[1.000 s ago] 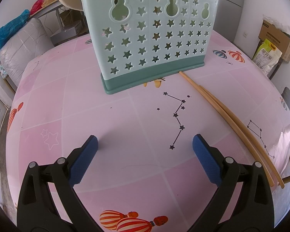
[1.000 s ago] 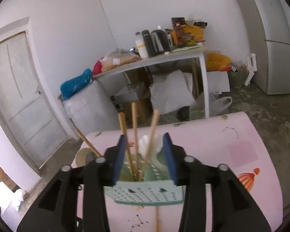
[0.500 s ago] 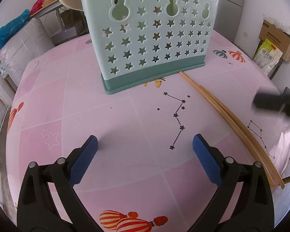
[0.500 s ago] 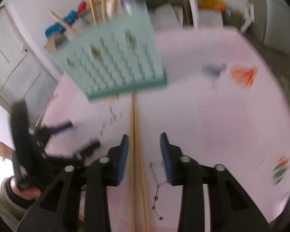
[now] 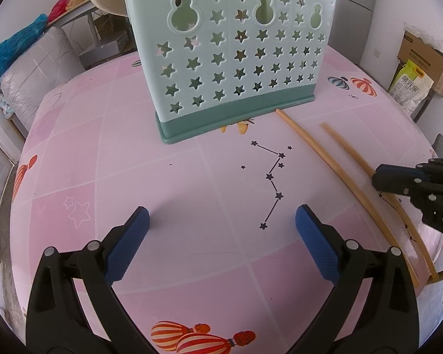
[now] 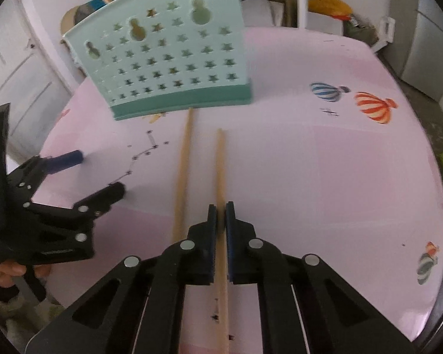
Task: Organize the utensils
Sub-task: 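Lower the right tool and grasp another chopstick on the table, then grasp a loose wooden chopstick with the left tool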
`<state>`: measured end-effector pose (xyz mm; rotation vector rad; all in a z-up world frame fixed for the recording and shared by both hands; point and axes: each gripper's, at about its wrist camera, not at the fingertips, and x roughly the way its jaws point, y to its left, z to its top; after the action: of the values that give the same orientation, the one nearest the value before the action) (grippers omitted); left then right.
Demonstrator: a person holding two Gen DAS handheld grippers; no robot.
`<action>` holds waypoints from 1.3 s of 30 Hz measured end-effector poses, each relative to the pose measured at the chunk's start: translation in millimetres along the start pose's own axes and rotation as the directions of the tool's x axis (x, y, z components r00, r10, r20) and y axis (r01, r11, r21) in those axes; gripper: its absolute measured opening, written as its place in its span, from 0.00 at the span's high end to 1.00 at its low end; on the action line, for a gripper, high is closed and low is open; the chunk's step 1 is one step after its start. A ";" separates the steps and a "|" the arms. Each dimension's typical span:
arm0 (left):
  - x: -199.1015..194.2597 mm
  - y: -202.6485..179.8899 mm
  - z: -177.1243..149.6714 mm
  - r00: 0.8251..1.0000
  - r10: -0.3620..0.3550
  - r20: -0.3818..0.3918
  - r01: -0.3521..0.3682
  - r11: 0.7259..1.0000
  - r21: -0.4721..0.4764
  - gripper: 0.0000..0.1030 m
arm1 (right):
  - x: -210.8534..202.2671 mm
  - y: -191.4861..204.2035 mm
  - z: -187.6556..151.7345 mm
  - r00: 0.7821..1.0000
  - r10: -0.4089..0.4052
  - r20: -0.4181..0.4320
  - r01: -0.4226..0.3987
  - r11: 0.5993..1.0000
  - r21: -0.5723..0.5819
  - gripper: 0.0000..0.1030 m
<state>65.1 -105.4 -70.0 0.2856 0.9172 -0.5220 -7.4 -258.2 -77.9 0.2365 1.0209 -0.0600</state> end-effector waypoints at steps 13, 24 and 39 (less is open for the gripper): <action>6.4 -54.7 36.1 0.995 -0.087 0.041 0.084 0.995 0.062 0.07 | -0.6 -24.4 -9.8 0.999 0.031 0.039 -0.037 0.985 0.168 0.94; 26.6 -65.1 37.8 0.999 -0.029 -0.023 0.031 0.994 0.106 0.07 | -0.1 -37.5 -13.9 0.992 0.106 0.073 -0.122 0.957 0.262 0.94; 1.8 -15.1 13.2 0.998 -0.054 -0.040 0.056 0.997 0.055 0.55 | -2.9 -33.9 -15.1 0.995 0.075 0.069 -0.090 0.965 0.248 0.94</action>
<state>66.8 -124.6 -64.1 0.3230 0.9507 -0.5955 -27.0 -288.0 -88.6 0.5052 0.9423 -0.1203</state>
